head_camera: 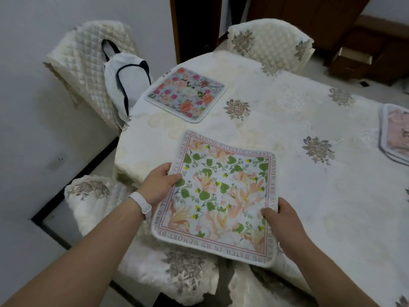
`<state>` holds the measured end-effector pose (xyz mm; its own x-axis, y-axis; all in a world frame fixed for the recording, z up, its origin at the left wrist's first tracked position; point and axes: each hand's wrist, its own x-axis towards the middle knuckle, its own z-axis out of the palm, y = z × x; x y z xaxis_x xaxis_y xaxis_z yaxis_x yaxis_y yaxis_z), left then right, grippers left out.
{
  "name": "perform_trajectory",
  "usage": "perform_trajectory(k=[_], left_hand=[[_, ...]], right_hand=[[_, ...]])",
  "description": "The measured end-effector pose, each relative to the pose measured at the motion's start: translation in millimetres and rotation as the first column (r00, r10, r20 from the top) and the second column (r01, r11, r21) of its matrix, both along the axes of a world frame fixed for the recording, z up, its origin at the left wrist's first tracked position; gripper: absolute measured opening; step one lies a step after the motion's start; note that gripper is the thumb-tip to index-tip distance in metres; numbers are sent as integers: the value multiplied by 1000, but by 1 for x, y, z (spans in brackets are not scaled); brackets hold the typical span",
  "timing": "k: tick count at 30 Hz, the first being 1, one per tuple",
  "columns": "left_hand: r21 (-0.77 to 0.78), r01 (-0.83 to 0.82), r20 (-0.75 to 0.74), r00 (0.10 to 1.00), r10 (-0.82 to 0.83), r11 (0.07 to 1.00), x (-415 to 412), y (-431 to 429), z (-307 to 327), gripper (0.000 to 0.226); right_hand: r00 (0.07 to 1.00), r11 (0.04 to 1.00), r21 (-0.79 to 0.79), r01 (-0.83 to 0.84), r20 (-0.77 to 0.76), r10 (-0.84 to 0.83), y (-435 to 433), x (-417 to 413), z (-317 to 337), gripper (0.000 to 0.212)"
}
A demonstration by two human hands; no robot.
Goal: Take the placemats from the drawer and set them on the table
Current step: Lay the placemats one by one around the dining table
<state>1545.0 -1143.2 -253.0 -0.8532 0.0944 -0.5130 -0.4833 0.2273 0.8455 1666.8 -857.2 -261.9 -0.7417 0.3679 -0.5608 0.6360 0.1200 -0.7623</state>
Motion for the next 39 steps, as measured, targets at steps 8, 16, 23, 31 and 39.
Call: perform_trajectory(k=[8,16,23,31,39], left_hand=[[-43,137,32,990,-136,990,-88,-36,-30,17],[-177,274,58,962,-268,945,-159,-39,-67,20],[-377,381,33,916,-399,844,-188,-38,-88,17],[-561,286,-61,921,-384,777,-186,-41,-94,48],[-851,382,-140,497,-857,360,-173,-24,-131,68]], right_hand=[[992,989,100,109,51,-114,-68,-64,-18,16],[979,982,77,172,100,-179,-85,-111,-53,22],[963,973,75,218,147,-227,-88,-117,-73,19],[939,930,196,311,86,-332,-85,-115,-80,24],[942,601,750,-277,89,324,-100,-127,-109,54]])
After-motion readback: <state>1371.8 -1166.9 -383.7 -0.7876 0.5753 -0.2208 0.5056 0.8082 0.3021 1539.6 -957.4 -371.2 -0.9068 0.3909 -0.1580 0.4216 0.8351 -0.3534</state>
